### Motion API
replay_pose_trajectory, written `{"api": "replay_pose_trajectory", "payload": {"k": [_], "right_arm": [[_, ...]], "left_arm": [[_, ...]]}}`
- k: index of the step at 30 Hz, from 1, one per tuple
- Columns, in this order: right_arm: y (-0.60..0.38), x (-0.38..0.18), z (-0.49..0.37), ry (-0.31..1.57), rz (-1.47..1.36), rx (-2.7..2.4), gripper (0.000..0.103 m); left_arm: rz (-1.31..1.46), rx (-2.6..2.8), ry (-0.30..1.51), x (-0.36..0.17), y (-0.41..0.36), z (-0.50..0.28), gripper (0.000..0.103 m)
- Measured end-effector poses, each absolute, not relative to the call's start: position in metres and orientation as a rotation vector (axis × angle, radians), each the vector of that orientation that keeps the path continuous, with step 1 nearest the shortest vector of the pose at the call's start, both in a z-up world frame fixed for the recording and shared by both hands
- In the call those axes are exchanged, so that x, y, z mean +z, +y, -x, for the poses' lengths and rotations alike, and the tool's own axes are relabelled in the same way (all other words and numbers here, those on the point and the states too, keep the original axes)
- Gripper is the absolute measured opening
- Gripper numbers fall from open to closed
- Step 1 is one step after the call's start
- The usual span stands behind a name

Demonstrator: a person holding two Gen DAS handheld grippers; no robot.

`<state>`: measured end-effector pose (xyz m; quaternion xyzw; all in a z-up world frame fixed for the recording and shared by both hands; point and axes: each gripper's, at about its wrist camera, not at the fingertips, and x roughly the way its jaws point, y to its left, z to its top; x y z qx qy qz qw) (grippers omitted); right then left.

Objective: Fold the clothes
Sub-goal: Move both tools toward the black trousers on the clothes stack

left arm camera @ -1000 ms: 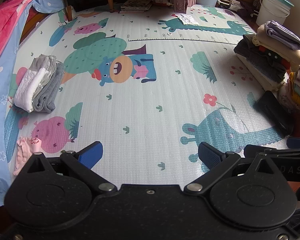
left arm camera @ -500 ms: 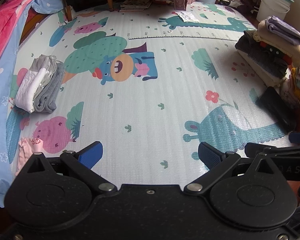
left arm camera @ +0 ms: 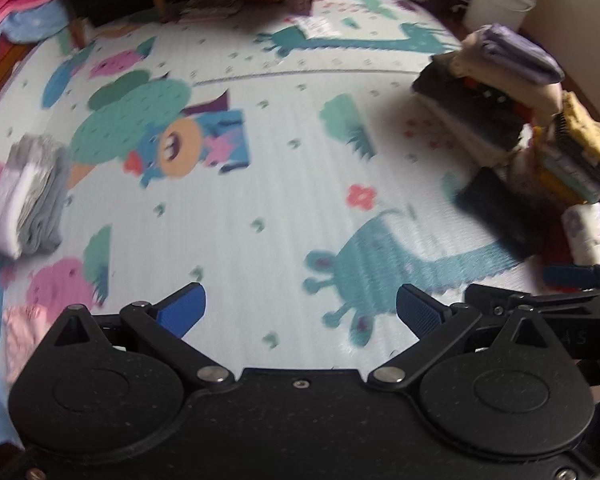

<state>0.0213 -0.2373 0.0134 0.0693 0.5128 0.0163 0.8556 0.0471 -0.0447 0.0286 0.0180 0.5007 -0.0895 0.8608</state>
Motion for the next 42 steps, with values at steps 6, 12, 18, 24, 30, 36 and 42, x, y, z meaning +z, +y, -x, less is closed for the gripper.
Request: {"api": "replay_pose_trajectory", "payload": {"k": [6, 12, 18, 24, 30, 36, 42], "right_arm": [[-0.293, 0.033, -0.037, 1.012, -0.121, 0.011, 0.103], [-0.367, 0.020, -0.064, 1.017, -0.130, -0.016, 0.103], [-0.438, 0.002, -0.076, 1.049, -0.256, -0.019, 0.103], [-0.501, -0.027, -0.062, 1.091, -0.338, -0.066, 0.103], [-0.552, -0.066, -0.041, 1.142, -0.350, -0.195, 0.101], [-0.587, -0.085, -0.036, 1.175, -0.360, -0.280, 0.067], [-0.612, -0.085, -0.035, 1.164, -0.381, -0.357, 0.069]], "left_arm": [[-0.091, -0.307, 0.934, 0.041, -0.086, -0.077, 0.103], [-0.047, -0.390, 0.884, 0.022, -0.129, -0.113, 0.103], [-0.064, -0.587, 0.936, -0.024, -0.188, -0.136, 0.103], [-0.168, -0.682, 0.934, -0.074, -0.259, -0.152, 0.102], [-0.195, -0.774, 0.939, -0.126, -0.323, -0.161, 0.098], [-0.157, -0.889, 0.937, -0.183, -0.378, -0.161, 0.067], [-0.088, -0.967, 0.935, -0.225, -0.433, -0.155, 0.067]]}}
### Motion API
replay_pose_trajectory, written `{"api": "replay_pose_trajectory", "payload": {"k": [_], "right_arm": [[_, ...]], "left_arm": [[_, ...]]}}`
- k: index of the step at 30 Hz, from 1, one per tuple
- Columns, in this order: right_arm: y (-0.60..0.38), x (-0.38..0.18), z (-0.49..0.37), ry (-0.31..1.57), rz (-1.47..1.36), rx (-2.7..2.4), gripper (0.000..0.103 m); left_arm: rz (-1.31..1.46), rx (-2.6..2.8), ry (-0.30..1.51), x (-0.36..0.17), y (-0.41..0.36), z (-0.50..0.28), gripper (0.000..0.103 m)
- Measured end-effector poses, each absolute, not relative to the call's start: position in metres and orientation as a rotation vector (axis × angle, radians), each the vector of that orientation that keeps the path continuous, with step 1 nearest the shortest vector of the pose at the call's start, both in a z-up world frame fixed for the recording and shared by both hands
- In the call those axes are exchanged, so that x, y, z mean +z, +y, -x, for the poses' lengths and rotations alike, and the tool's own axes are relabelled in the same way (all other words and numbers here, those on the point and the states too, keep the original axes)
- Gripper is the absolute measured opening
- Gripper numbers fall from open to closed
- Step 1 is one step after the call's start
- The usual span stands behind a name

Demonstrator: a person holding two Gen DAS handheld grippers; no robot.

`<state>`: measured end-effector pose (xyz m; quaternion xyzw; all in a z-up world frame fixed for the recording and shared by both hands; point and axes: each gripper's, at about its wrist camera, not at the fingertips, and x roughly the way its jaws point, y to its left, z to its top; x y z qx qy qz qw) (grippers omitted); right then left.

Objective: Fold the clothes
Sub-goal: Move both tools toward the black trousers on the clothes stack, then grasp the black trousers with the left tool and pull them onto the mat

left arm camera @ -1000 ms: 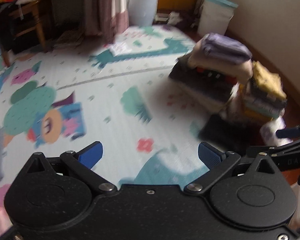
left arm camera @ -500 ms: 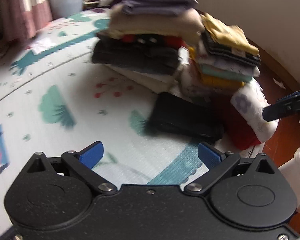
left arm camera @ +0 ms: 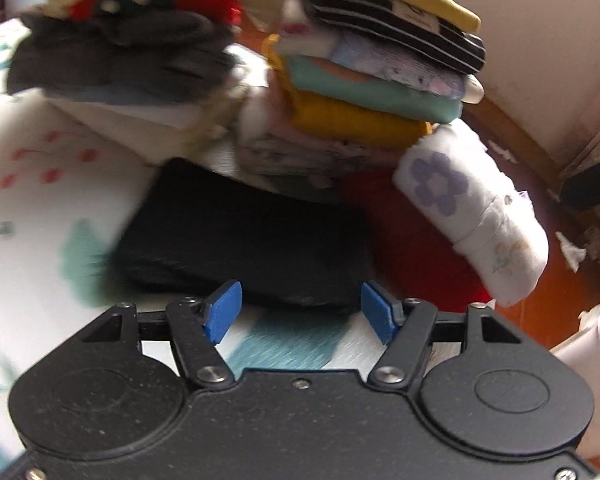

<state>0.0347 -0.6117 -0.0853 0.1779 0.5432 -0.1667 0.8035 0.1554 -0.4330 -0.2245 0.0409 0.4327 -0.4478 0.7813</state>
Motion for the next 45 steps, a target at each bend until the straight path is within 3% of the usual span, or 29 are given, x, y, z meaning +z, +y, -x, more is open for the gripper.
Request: {"api": "replay_pose_trajectory", "payload": {"k": [3, 9, 10, 11, 12, 17, 31, 45], "right_arm": [[-0.621, -0.080, -0.034, 1.139, -0.401, -0.392, 0.076], [-0.622, -0.074, -0.036, 1.126, -0.402, -0.394, 0.078], [-0.620, -0.072, -0.037, 1.127, -0.392, -0.390, 0.078], [-0.619, -0.072, -0.038, 1.128, -0.391, -0.382, 0.078], [-0.618, -0.071, -0.039, 1.127, -0.399, -0.373, 0.078], [-0.613, -0.055, -0.044, 1.084, -0.420, -0.352, 0.078], [-0.551, -0.017, -0.078, 1.020, -0.420, -0.204, 0.084], [-0.410, 0.030, -0.134, 0.992, -0.304, 0.026, 0.085]], "left_arm": [[-0.121, -0.993, 0.922, -0.237, -0.460, -0.149, 0.067], [-0.255, -0.989, 0.918, -0.265, -0.502, -0.137, 0.067], [-0.289, -0.985, 0.900, -0.266, -0.504, -0.135, 0.057], [-0.297, -0.987, 0.891, -0.265, -0.503, -0.134, 0.035], [-0.255, -0.993, 0.907, -0.261, -0.498, -0.137, 0.029], [-0.105, -0.973, 0.938, -0.236, -0.461, -0.148, 0.024], [0.340, -0.618, 0.917, -0.131, -0.195, -0.158, 0.022], [0.283, -0.222, 0.920, -0.133, 0.045, -0.119, 0.022]]}}
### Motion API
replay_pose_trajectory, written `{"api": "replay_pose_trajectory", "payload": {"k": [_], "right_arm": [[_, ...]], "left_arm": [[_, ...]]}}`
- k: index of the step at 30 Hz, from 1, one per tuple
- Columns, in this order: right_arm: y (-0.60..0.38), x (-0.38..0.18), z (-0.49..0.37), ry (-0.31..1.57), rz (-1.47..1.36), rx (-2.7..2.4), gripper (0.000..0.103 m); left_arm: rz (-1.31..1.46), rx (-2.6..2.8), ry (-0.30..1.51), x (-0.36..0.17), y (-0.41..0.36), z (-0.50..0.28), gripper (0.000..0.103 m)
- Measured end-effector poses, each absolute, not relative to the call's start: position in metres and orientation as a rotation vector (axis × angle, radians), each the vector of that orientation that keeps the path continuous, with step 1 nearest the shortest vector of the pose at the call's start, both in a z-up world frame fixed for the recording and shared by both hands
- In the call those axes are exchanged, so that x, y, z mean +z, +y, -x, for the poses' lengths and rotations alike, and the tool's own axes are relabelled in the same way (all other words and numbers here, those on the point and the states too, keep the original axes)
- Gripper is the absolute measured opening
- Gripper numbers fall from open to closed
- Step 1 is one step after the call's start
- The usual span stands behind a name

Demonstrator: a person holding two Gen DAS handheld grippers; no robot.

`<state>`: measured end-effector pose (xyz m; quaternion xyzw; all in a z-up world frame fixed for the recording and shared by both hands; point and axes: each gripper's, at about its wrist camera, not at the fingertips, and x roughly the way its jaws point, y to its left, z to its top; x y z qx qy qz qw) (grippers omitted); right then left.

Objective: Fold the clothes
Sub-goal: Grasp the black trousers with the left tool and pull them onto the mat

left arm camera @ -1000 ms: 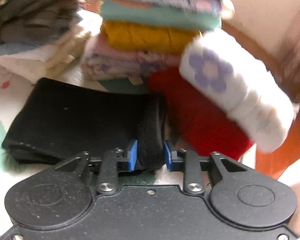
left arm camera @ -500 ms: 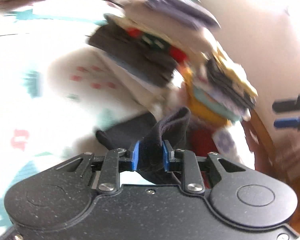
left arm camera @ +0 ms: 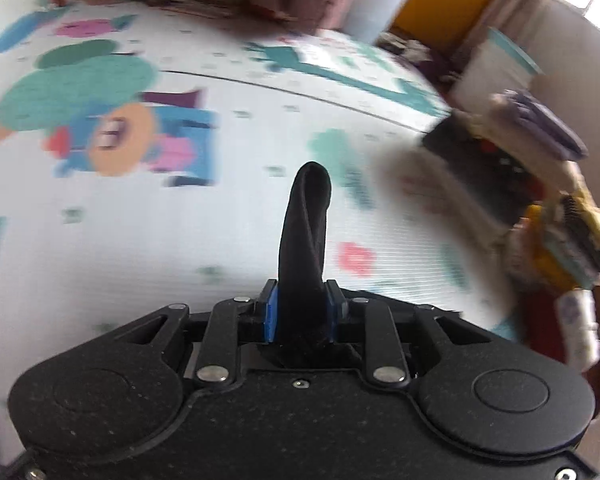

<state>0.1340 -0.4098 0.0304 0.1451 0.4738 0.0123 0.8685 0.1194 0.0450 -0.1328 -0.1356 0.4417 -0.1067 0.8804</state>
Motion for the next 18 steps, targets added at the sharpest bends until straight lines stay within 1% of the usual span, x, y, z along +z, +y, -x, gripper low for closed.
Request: {"api": "replay_pose_trajectory", "payload": {"k": [6, 8, 10, 11, 12, 13, 14, 18], "right_arm": [[-0.354, 0.038, -0.146, 1.002, -0.159, 0.129, 0.085], [-0.340, 0.036, -0.147, 1.019, -0.110, 0.154, 0.085], [-0.328, 0.033, -0.148, 1.036, -0.060, 0.170, 0.085], [-0.324, 0.031, -0.149, 1.044, -0.048, 0.175, 0.085], [-0.321, 0.030, -0.151, 1.052, -0.042, 0.178, 0.085], [-0.318, 0.028, -0.152, 1.059, -0.036, 0.182, 0.085], [-0.314, 0.027, -0.154, 1.065, -0.032, 0.185, 0.085], [-0.300, 0.024, -0.161, 1.075, -0.022, 0.203, 0.085]], "left_arm": [[0.278, -0.098, 0.954, -0.147, 0.115, -0.128, 0.022], [0.266, -0.039, 0.980, -0.154, 0.132, -0.133, 0.025], [0.192, 0.059, 1.011, -0.156, 0.143, -0.139, 0.027], [0.158, 0.096, 1.022, -0.156, 0.147, -0.142, 0.032], [0.143, 0.107, 1.016, -0.152, 0.152, -0.143, 0.035], [0.131, 0.114, 1.007, -0.147, 0.156, -0.144, 0.043], [0.129, 0.117, 0.995, -0.142, 0.160, -0.144, 0.050], [0.103, 0.076, 0.981, -0.112, 0.167, -0.149, 0.051]]}}
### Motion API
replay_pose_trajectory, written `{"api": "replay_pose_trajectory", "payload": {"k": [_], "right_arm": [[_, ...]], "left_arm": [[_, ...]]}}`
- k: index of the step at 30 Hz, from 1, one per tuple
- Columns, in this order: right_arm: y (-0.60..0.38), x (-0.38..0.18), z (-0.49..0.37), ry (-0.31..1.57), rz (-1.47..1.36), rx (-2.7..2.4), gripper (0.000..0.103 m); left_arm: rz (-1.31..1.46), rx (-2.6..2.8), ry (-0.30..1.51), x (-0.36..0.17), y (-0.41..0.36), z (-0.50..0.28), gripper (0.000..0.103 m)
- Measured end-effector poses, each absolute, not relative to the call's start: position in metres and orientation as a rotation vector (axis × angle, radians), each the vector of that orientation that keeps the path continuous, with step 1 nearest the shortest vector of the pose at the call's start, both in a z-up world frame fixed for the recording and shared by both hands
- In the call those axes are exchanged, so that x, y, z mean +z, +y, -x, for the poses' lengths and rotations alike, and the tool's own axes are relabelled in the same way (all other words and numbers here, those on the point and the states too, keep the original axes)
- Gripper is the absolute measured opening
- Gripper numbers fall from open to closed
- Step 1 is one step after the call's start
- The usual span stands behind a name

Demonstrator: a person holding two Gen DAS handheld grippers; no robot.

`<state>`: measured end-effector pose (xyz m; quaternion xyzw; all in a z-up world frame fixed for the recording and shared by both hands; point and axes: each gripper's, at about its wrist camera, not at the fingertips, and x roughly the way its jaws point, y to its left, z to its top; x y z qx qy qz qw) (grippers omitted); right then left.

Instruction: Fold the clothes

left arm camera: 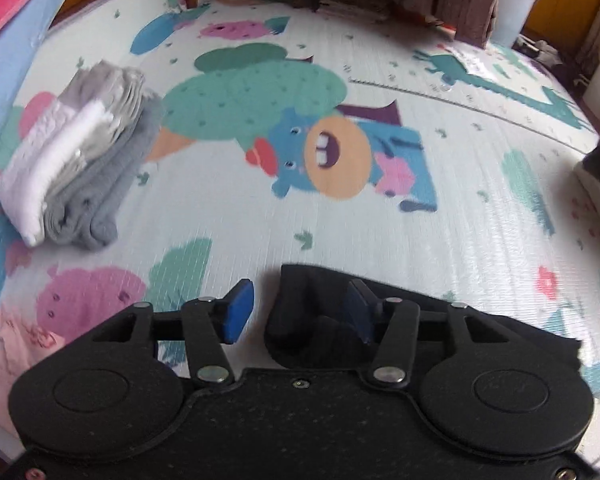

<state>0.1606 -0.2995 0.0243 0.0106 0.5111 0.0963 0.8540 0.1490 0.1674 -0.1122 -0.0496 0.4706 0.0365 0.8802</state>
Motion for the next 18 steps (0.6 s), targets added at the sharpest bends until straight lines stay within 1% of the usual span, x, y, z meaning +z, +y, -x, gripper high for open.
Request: {"api": "replay_pose_trajectory", "payload": {"k": [2, 6, 7, 10, 13, 18], "right_arm": [[-0.288, 0.024, -0.163, 1.078, -0.008, 0.223, 0.085], [-0.267, 0.024, -0.165, 1.078, 0.054, 0.279, 0.085], [-0.261, 0.023, -0.164, 1.080, 0.073, 0.294, 0.085], [-0.250, 0.021, -0.163, 1.091, 0.118, 0.335, 0.085], [-0.240, 0.016, -0.164, 1.096, 0.166, 0.374, 0.084], [-0.233, -0.007, -0.170, 1.134, 0.242, 0.419, 0.084]], "left_arm": [[0.012, 0.033, 0.971, -0.089, 0.162, -0.153, 0.056], [-0.231, -0.120, 1.003, -0.052, 0.143, -0.157, 0.061], [-0.301, -0.163, 1.013, -0.045, 0.138, -0.155, 0.065], [-0.484, -0.283, 1.012, -0.028, 0.127, -0.145, 0.069], [-0.545, -0.371, 1.000, -0.027, 0.132, -0.140, 0.070], [-0.561, -0.427, 0.985, -0.043, 0.152, -0.153, 0.070]]}}
